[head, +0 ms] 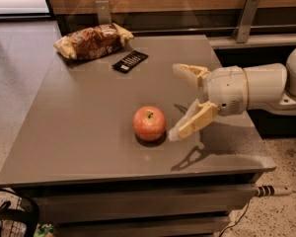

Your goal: Move apple near rxbar chocolate

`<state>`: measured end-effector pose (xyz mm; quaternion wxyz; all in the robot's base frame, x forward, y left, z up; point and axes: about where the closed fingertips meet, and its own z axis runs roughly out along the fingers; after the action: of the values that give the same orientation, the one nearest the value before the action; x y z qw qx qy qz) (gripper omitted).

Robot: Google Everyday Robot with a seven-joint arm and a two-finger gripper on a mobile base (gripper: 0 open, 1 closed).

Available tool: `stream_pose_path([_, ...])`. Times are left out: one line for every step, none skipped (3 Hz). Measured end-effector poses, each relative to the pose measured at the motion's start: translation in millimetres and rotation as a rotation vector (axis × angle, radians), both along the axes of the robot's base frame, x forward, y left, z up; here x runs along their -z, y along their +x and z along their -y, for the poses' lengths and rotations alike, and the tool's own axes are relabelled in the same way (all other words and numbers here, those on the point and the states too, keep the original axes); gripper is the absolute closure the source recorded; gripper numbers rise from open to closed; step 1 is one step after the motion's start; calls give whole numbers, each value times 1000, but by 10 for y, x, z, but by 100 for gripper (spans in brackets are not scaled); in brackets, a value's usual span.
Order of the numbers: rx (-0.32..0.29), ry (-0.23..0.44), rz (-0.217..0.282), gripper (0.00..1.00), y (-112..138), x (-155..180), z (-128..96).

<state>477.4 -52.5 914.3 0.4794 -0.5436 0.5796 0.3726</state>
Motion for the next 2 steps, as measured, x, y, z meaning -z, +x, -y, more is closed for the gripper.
stream_pose_path([4,8,13,0,8,117,-115])
stream_pose_path([12,-12,31,0,4,211,-254])
